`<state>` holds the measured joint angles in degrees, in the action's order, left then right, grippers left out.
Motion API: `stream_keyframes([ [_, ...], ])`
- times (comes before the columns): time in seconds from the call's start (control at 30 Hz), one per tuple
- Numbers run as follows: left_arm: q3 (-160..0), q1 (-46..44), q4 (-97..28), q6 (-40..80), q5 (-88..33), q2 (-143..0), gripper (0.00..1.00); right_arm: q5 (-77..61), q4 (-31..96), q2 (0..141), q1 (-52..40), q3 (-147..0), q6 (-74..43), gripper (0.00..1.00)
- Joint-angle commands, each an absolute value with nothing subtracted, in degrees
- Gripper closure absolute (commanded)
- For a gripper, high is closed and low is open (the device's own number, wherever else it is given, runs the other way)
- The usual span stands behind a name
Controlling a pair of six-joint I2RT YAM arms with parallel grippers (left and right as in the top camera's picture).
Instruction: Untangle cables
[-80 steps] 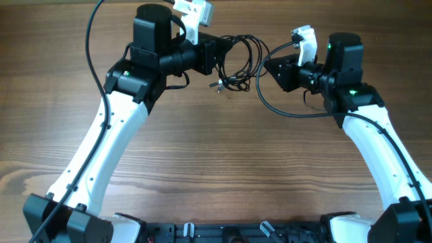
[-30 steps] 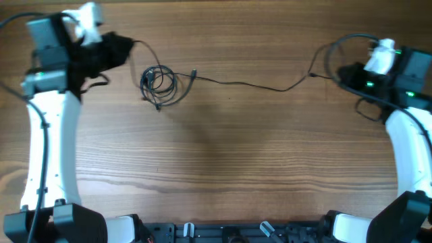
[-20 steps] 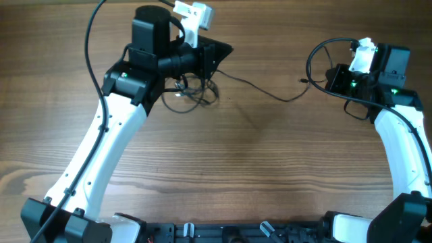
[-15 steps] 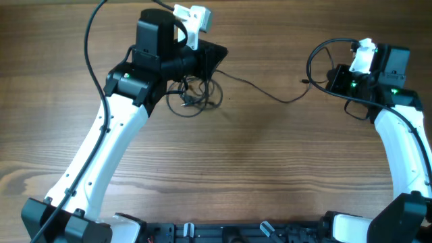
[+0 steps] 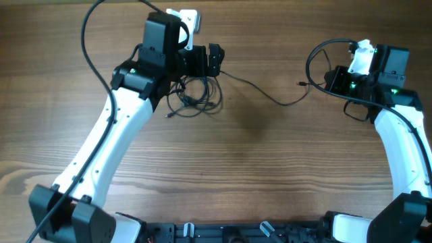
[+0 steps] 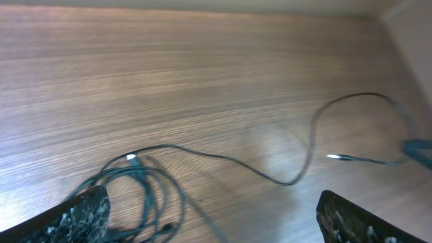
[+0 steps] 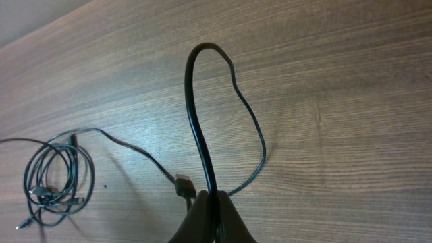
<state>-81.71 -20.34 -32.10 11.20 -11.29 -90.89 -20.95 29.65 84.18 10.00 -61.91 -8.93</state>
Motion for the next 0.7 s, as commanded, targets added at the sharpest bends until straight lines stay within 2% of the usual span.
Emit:
stream_keyframes([
  [0.0,-81.71,-18.17,-33.43,10.70,-4.64,-95.74,0.00,-21.91,30.28,84.82,9.93,-62.94,-9.04,0.96],
  [0.03,-81.69,-17.34,-34.20,10.72,-4.40,-98.10,0.02,-21.91,30.48,84.82,9.93,-62.94,-8.99,0.96],
  [0.07,-81.69,-16.27,-34.57,10.70,-4.38,-101.84,0.12,-21.91,30.72,84.82,9.93,-62.94,-9.02,0.96],
  [0.13,-81.69,-15.86,-34.09,10.72,-4.38,-107.39,0.20,-21.91,30.94,84.82,9.93,-62.94,-8.99,0.96],
  [0.3,-81.69,-15.90,-33.74,10.72,-4.34,-115.46,0.28,-21.89,30.92,84.82,9.93,-62.94,-9.04,0.96],
  [0.53,-81.69,-15.90,-34.50,10.70,1.61,-116.44,0.42,-21.87,30.96,84.82,9.93,-62.94,-9.04,0.96],
  [0.67,-81.69,-15.90,-34.30,10.72,1.61,-116.44,0.44,-21.89,31.70,84.82,9.93,-62.94,-9.15,0.96],
])
